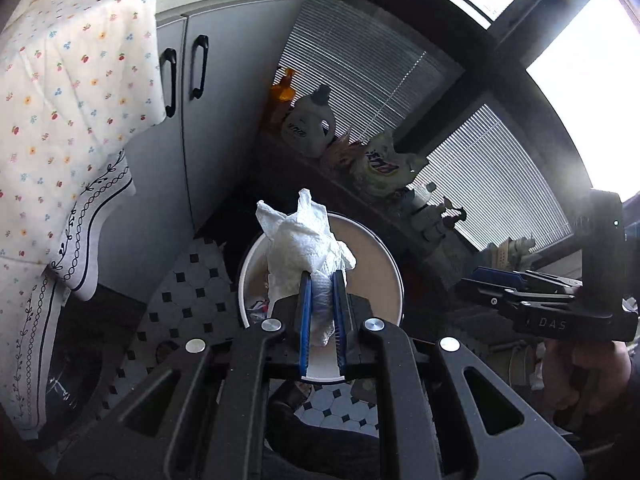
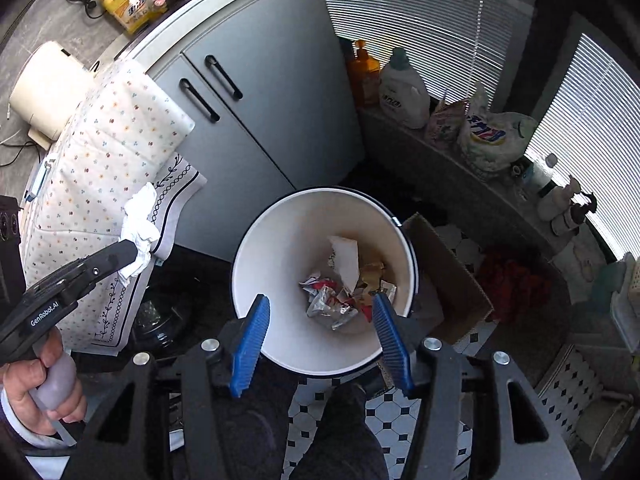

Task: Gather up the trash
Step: 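Carry both tissues to the white bin and open both grippers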

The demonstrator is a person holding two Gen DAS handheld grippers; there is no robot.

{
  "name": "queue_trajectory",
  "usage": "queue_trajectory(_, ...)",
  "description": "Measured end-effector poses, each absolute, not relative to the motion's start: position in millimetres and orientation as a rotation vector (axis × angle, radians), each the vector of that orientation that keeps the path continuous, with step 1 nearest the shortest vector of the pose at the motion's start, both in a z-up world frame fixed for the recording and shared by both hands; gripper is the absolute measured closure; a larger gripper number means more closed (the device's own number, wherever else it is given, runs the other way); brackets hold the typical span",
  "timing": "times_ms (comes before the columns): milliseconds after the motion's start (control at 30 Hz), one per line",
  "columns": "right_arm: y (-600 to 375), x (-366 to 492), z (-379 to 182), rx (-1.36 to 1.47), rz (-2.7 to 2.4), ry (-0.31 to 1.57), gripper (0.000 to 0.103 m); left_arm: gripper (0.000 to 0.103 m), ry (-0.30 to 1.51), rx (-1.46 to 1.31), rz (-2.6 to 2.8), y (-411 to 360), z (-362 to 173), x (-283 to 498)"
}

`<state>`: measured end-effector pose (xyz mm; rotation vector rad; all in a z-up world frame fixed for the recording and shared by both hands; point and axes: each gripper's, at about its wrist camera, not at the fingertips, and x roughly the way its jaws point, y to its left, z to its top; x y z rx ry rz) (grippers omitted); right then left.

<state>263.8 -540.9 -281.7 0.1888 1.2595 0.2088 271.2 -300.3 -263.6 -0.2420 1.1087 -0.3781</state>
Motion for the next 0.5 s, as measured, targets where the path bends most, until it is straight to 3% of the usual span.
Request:
queue_trajectory(233,-590.1,234.4,-268.4,0.236,0.123,1.220,0.046,0.090,1.150,-0.183,-0.453,-351.0,-275.6,275.0)
queue_trajectory(267,-596.0,231.3,-268.2,0.246,0.112,1.217,0.046,0.087,1.152,-0.180,-0.456,-355.5,-276.5,275.4)
queue_trajectory(333,-604.9,226.3,-268.0,0.267,0.093,1.213,0.046,0.050,1.139,-0.177,-0.478,-363.4,-274.8,274.9)
queue_trajectory(500,-612.9,219.2,-270.2,0.307,0.082,1.203,0.046,0.045,1.087,-0.132,-0.422,-362.6,-260.6,275.3)
